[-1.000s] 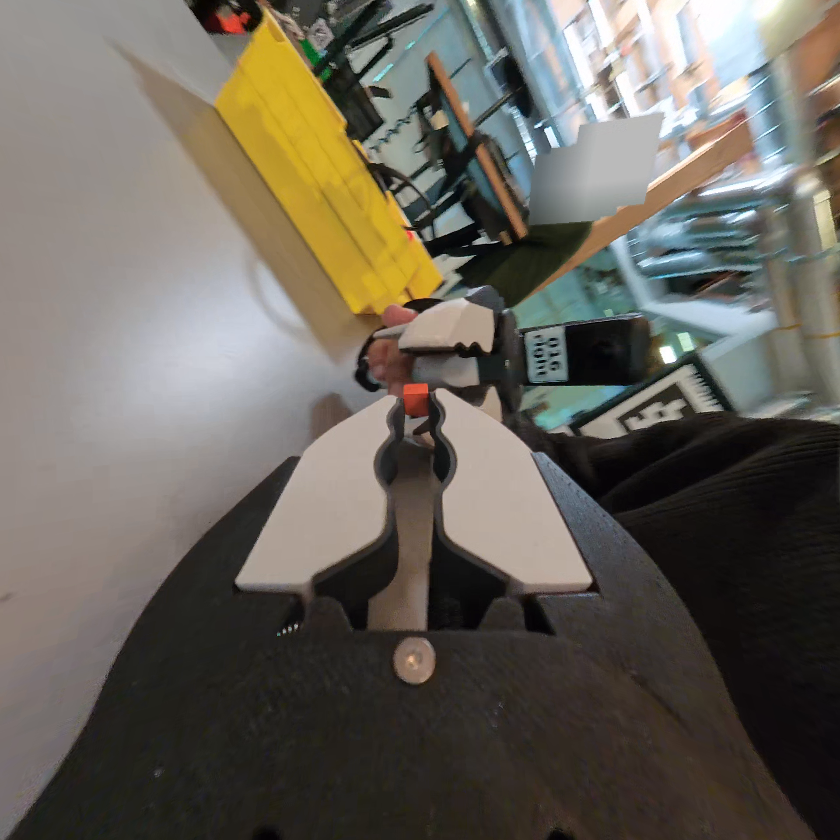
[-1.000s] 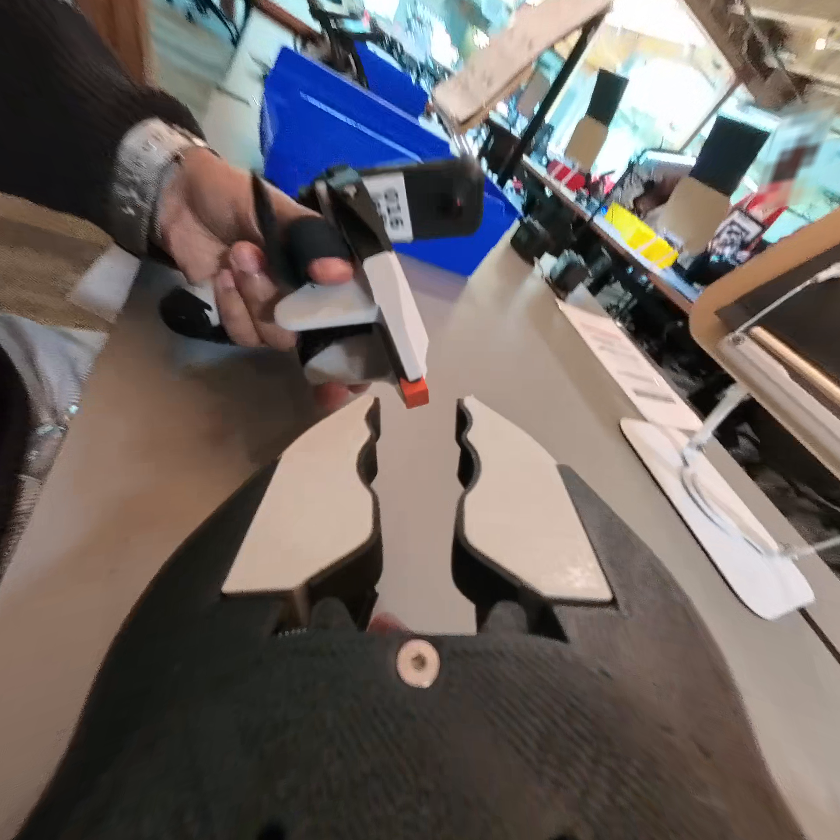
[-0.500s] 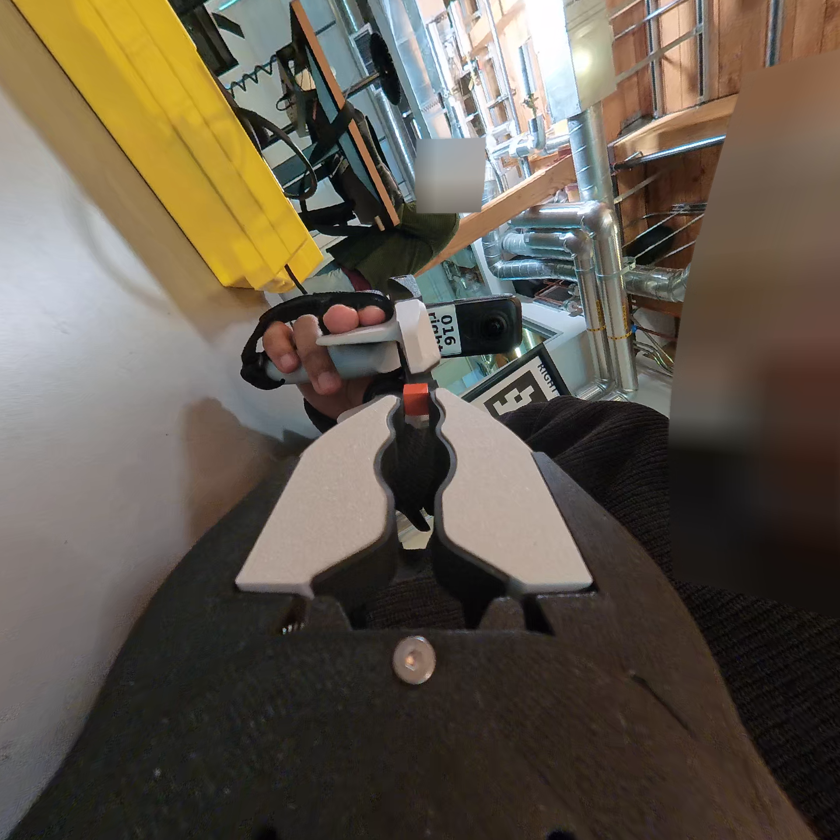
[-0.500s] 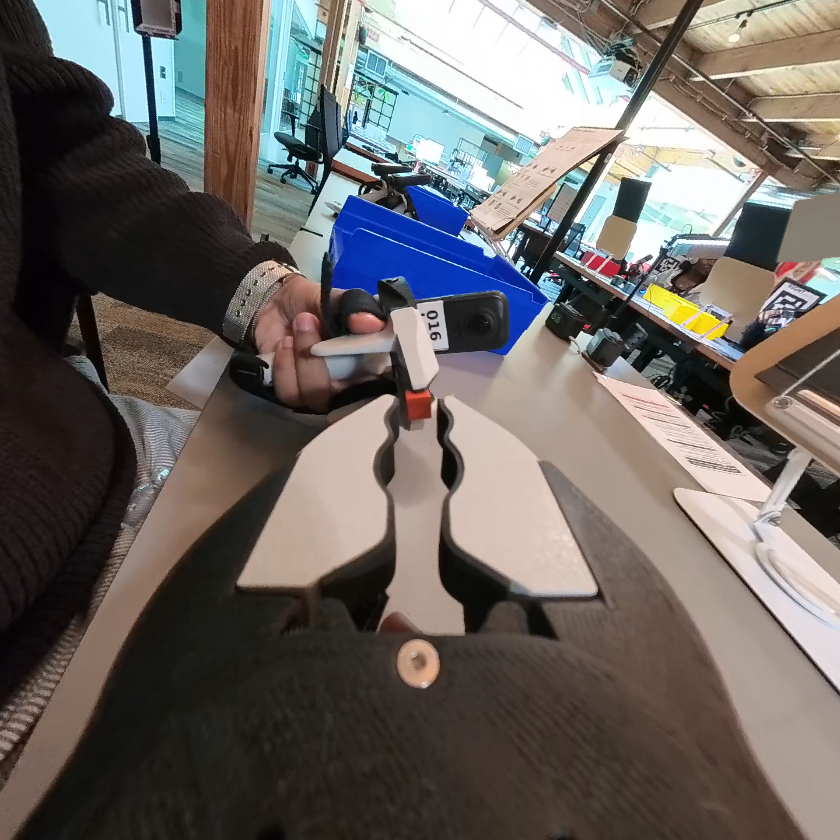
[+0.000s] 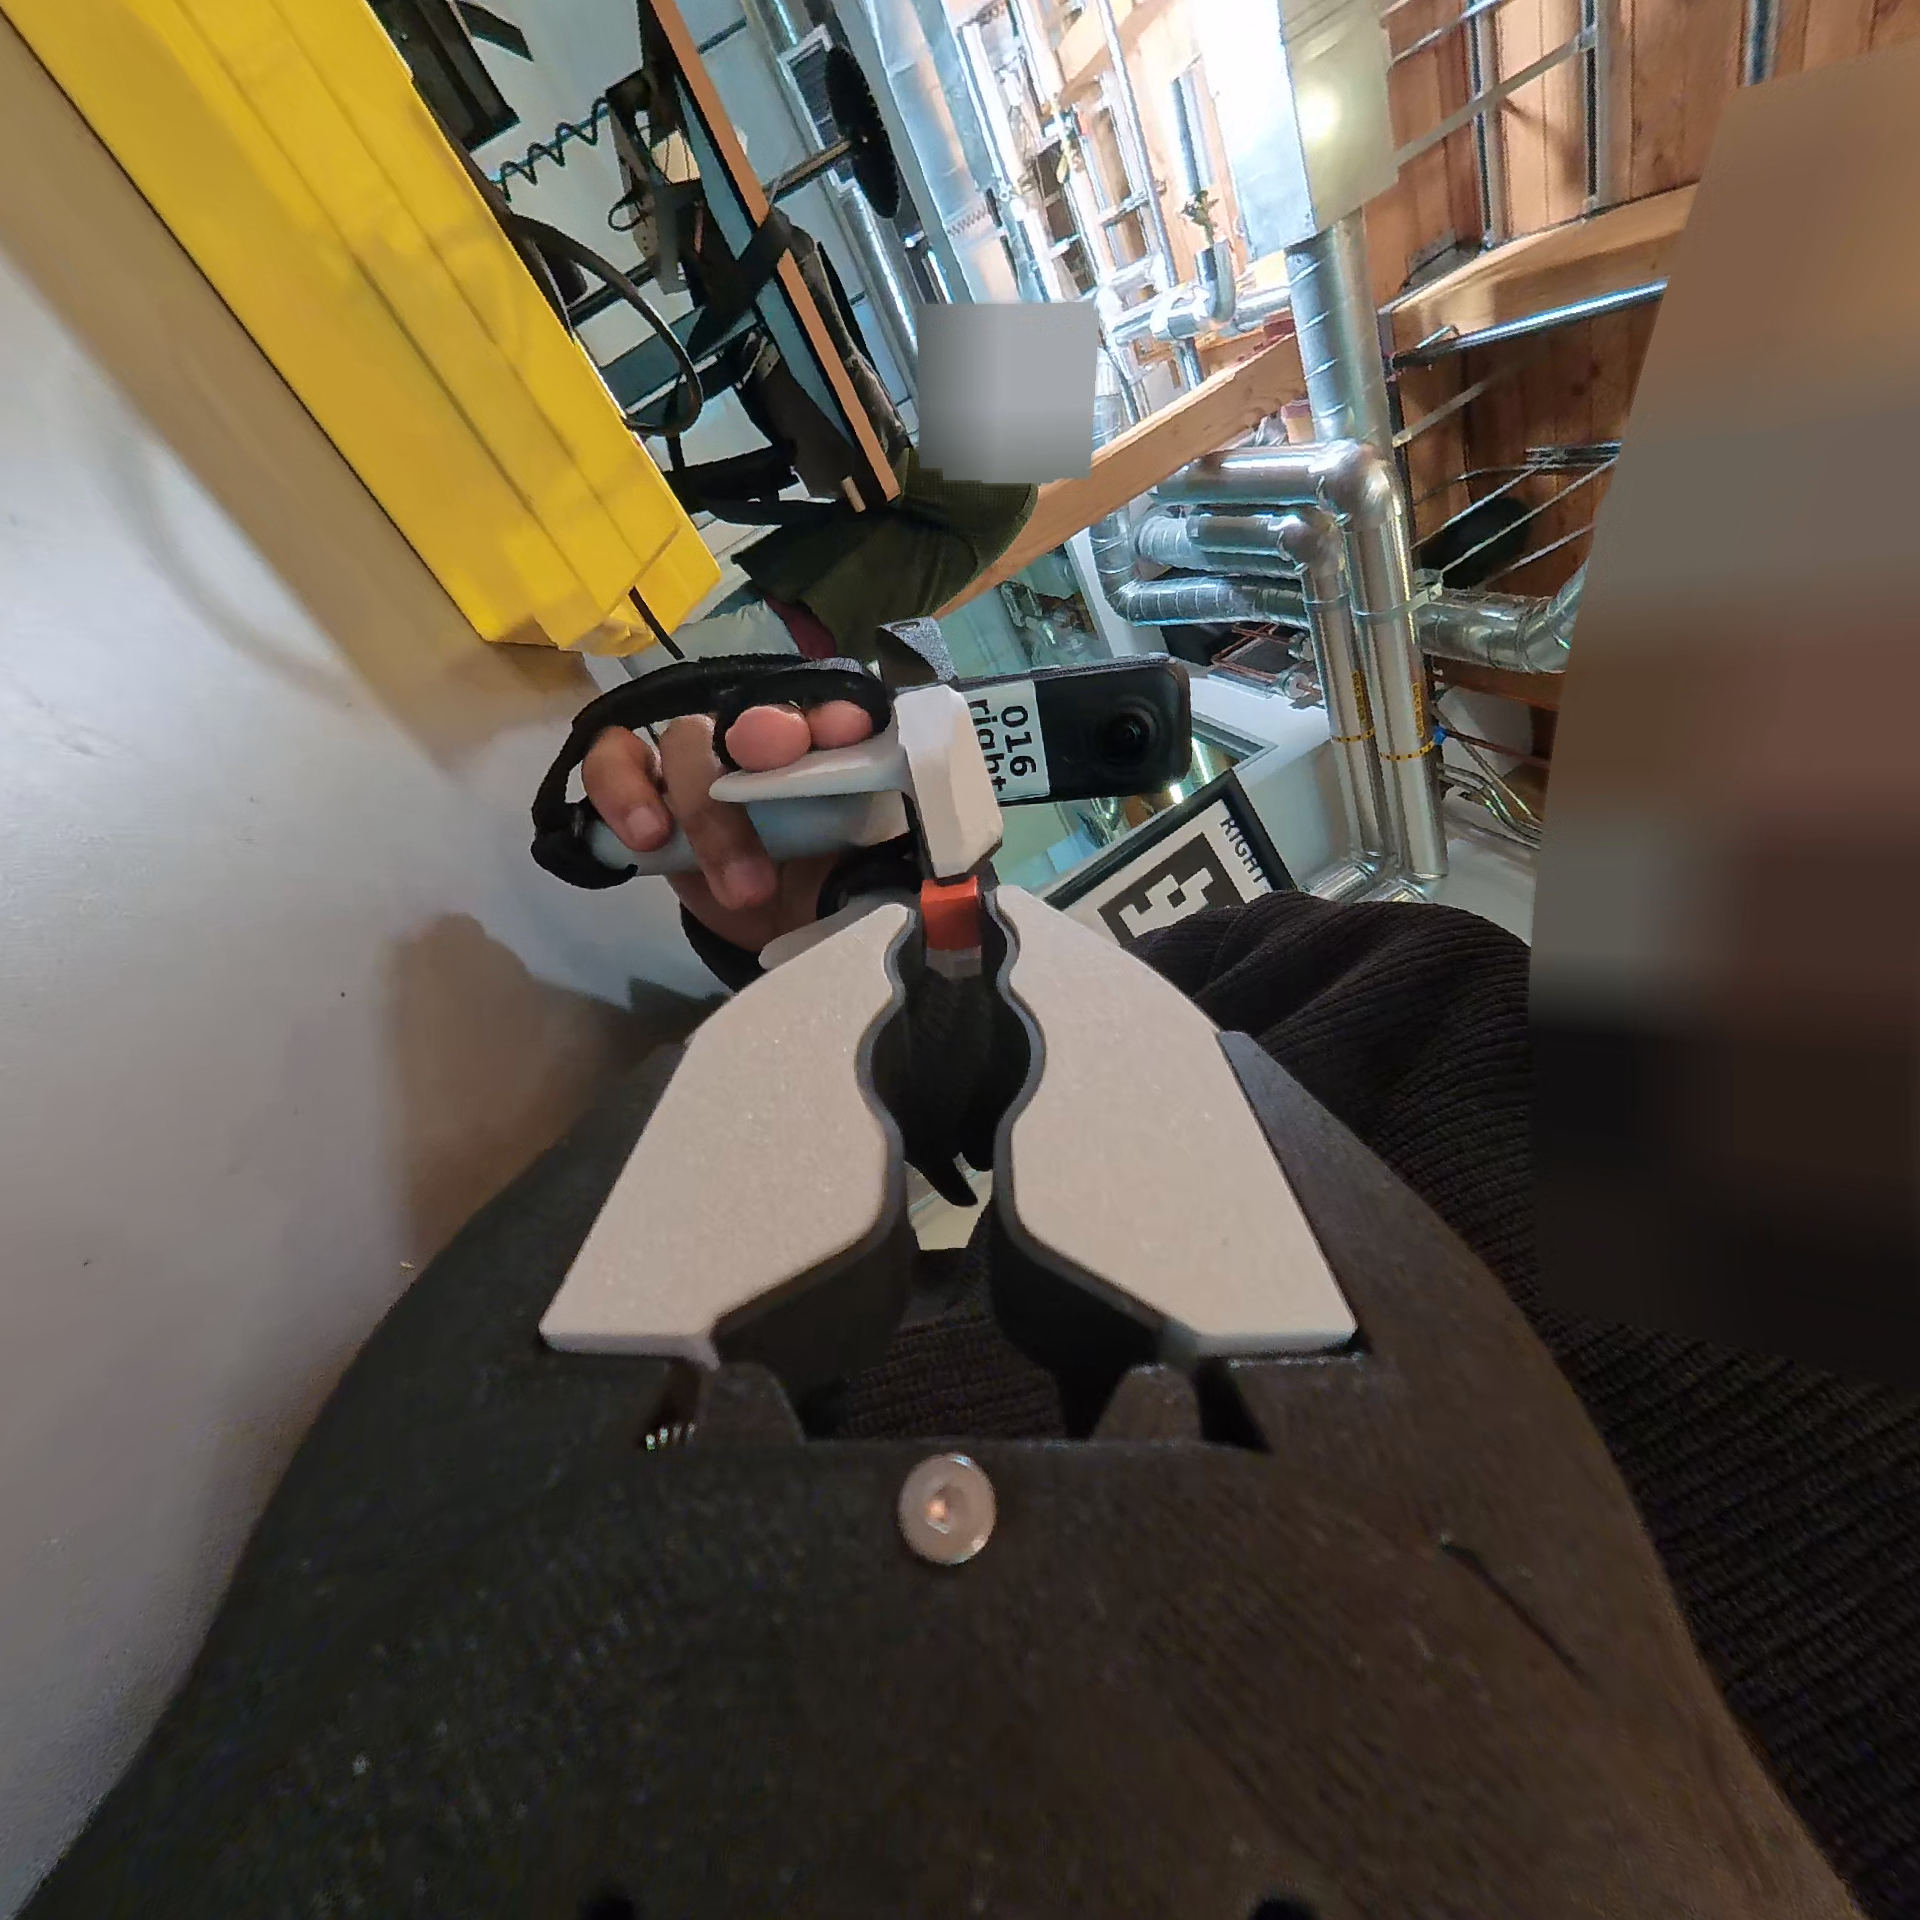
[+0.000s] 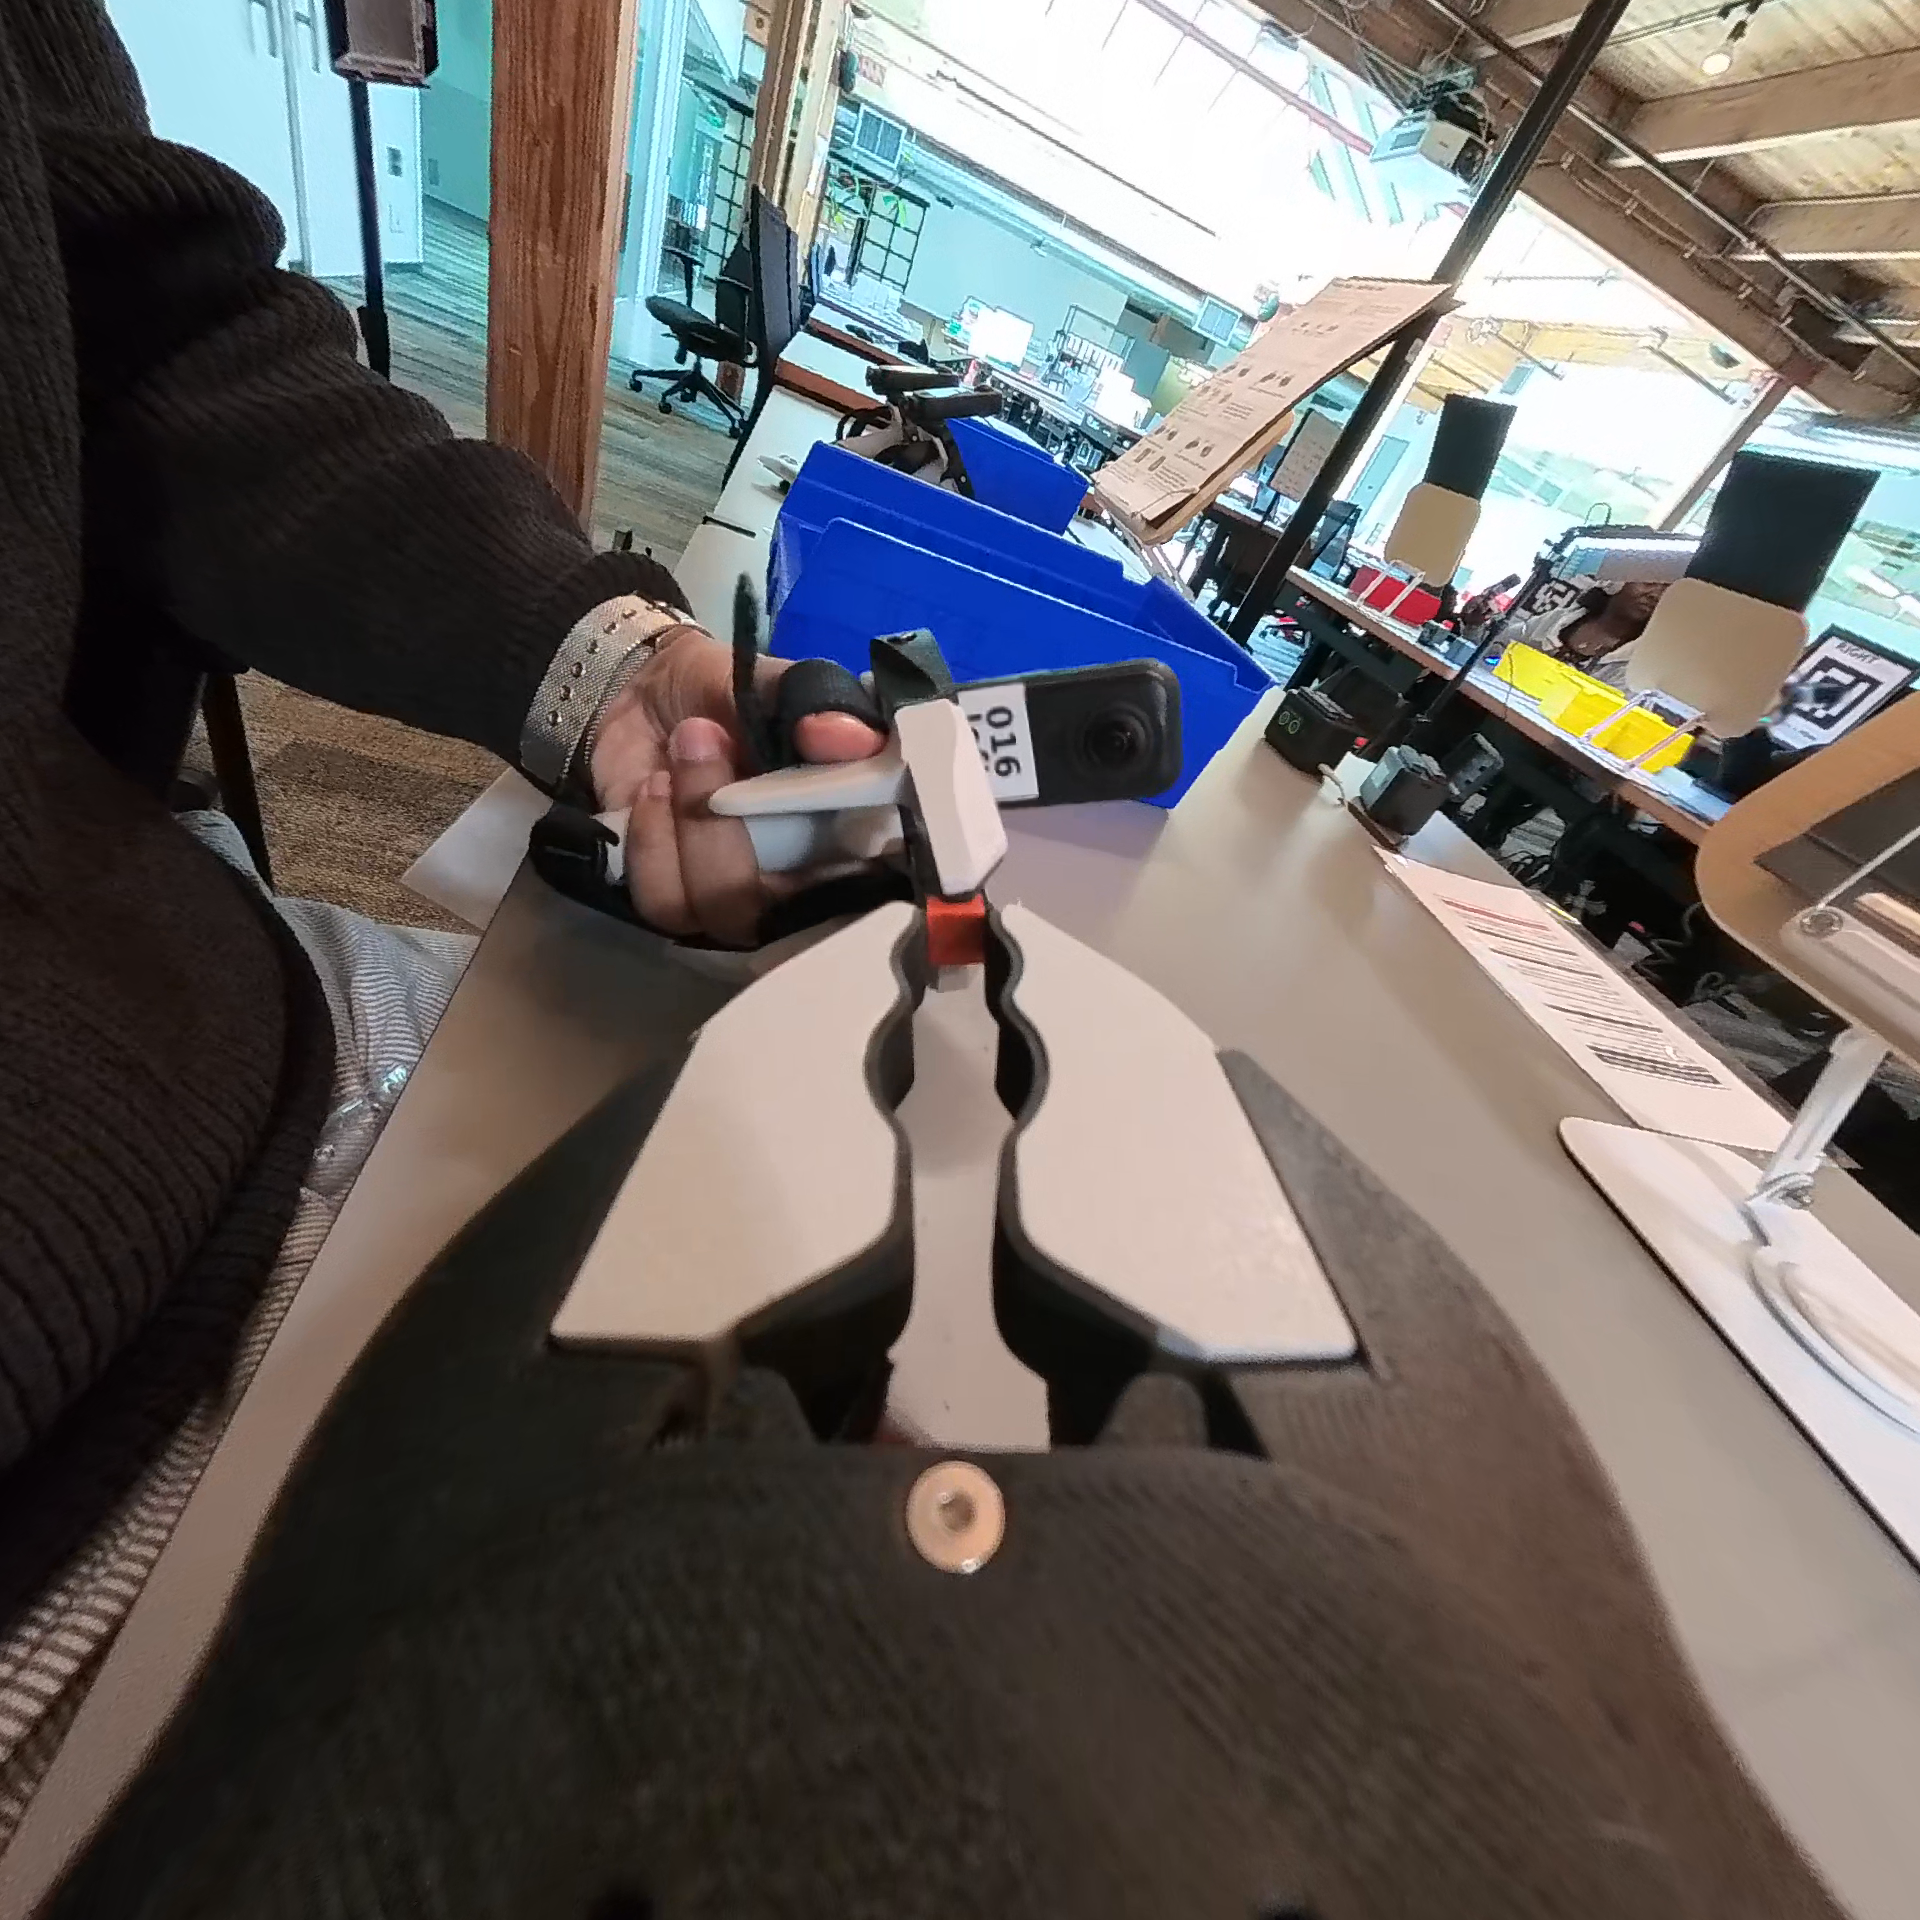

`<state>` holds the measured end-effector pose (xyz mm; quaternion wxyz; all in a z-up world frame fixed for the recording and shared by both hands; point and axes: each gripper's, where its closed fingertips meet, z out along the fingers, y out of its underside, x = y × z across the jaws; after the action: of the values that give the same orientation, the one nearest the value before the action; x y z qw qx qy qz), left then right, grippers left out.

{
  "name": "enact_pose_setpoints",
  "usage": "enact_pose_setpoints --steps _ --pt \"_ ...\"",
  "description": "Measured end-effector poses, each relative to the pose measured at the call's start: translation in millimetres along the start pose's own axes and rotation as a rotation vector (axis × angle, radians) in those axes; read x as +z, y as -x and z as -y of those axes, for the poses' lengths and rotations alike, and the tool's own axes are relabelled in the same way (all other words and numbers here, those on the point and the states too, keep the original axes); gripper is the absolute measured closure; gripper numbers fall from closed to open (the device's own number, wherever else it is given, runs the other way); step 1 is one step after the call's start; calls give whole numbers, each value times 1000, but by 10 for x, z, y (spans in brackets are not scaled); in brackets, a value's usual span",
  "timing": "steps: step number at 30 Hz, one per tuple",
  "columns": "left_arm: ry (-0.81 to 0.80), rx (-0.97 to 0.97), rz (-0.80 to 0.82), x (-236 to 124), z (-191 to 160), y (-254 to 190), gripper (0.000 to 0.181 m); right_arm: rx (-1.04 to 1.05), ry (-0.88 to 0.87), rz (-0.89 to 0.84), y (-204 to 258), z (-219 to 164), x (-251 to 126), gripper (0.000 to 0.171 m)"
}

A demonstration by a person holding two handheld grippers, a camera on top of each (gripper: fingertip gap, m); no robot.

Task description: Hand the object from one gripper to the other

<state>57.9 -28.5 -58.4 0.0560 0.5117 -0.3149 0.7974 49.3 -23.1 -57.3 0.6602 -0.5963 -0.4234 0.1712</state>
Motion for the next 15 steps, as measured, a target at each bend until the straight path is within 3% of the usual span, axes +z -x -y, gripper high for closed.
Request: enact_pose_setpoints --steps 7,15 --pt "-38 85 160 -44 72 169 152 -1 51 -45 -79 -78 -9 161" --pt "17 294 435 -117 83 379 158 -105 248 -112 -141 -332 16 160"
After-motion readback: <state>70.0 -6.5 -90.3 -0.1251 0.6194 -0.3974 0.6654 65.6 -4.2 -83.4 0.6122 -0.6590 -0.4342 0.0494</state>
